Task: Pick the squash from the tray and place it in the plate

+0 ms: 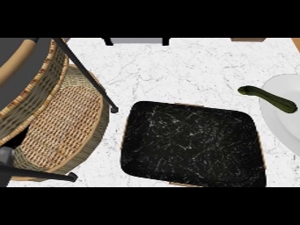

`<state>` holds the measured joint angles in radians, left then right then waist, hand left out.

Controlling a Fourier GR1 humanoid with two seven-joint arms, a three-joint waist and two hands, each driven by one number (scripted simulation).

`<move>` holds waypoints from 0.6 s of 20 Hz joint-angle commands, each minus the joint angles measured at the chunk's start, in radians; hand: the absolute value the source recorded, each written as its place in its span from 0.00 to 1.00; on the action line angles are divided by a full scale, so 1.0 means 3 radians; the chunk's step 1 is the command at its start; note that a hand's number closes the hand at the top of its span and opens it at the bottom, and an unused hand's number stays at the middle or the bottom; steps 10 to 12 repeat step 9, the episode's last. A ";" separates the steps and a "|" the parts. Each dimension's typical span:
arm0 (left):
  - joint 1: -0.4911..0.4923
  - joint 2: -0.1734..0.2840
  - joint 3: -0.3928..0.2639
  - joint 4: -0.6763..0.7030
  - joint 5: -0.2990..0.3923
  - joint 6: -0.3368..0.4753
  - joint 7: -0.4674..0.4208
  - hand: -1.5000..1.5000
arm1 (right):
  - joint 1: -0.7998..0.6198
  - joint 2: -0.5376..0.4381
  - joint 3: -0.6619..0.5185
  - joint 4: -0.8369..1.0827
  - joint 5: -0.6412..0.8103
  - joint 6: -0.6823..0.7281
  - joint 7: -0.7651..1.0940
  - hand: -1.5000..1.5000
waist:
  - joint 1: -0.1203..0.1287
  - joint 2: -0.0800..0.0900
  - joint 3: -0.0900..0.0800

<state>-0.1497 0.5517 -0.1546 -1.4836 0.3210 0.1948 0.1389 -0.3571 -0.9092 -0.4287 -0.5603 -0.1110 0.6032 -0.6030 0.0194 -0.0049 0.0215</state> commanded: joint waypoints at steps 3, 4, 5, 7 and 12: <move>-0.0022 -0.0335 -0.0114 0.0175 -0.0018 0.0133 -0.0043 0.50 | 0.0165 -0.0192 0.0051 0.0220 0.0082 0.0496 -0.0598 0.00 | -0.0052 0.0057 -0.0053; -0.0091 -0.0384 -0.0178 0.0154 -0.0022 0.0126 -0.0016 0.50 | 0.0010 -0.0210 0.0063 0.0248 0.0102 0.0367 -0.0510 0.00 | -0.0024 0.0067 -0.0052; -0.0031 -0.0329 -0.0101 0.0311 0.0007 0.0034 -0.0159 0.50 | 0.0057 -0.0140 0.0126 0.0227 0.0172 0.0268 -0.0594 0.00 | -0.0027 0.0070 -0.0056; -0.0069 -0.0334 -0.0120 0.0217 -0.0004 0.0074 -0.0115 0.50 | 0.0034 -0.0224 0.0111 0.0331 0.0148 0.0332 -0.0597 0.00 | -0.0016 0.0072 -0.0051; -0.0116 -0.0305 -0.0116 0.0172 -0.0009 0.0125 -0.0009 0.50 | 0.0041 -0.0282 0.0130 0.0377 0.0152 0.0387 -0.0625 0.00 | -0.0021 0.0068 -0.0049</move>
